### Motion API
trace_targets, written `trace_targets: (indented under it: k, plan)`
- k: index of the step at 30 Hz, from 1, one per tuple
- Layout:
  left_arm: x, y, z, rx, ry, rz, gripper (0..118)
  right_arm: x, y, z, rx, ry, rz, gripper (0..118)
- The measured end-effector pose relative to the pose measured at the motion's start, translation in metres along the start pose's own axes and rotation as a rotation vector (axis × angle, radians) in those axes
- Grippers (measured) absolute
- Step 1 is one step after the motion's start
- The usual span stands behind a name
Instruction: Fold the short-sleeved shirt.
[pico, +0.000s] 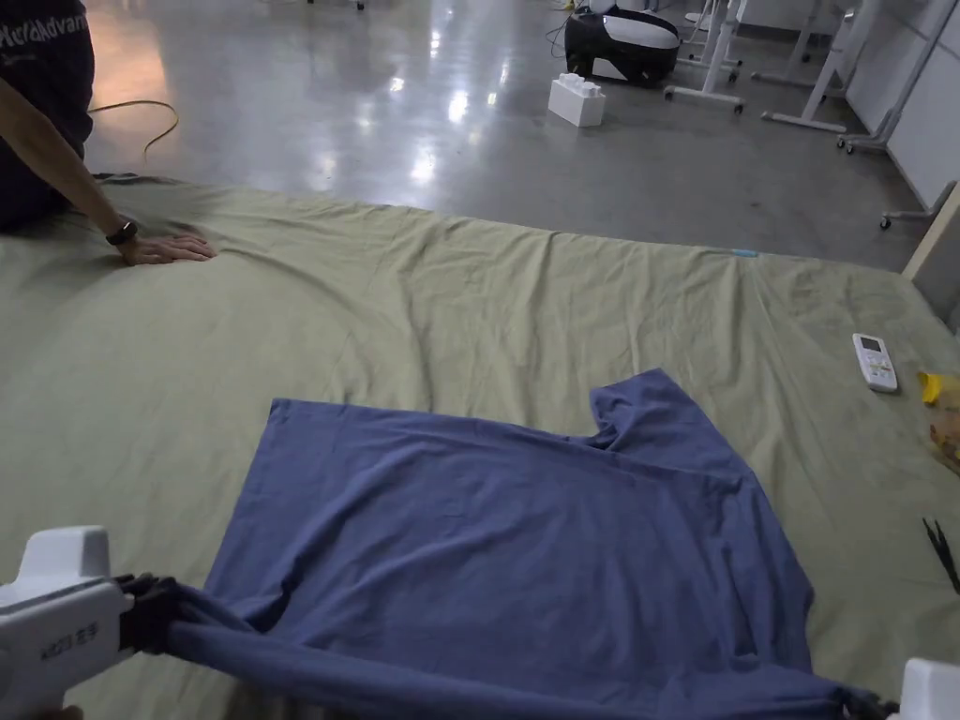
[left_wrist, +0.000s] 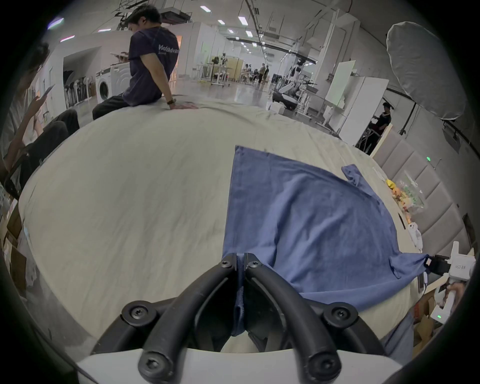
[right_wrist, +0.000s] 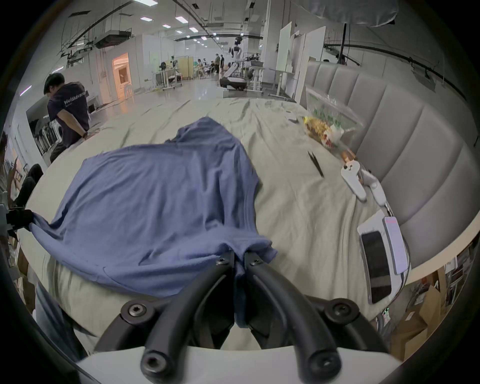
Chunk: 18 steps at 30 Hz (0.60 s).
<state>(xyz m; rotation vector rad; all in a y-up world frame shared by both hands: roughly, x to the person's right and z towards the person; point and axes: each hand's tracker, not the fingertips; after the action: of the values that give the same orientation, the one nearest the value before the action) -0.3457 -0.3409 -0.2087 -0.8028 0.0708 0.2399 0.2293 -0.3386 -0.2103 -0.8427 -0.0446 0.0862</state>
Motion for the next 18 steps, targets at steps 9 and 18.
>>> trace_targets:
  k: [9,18]
  plan:
    - [0.009,0.062,-0.068,-0.013,0.041,-0.023,5,-0.001,0.075,-0.078,-0.040,-0.031,-0.050,6]
    - [0.015,0.085,-0.120,-0.069,0.099,-0.057,4,-0.014,0.103,-0.140,-0.112,-0.022,0.019,7]
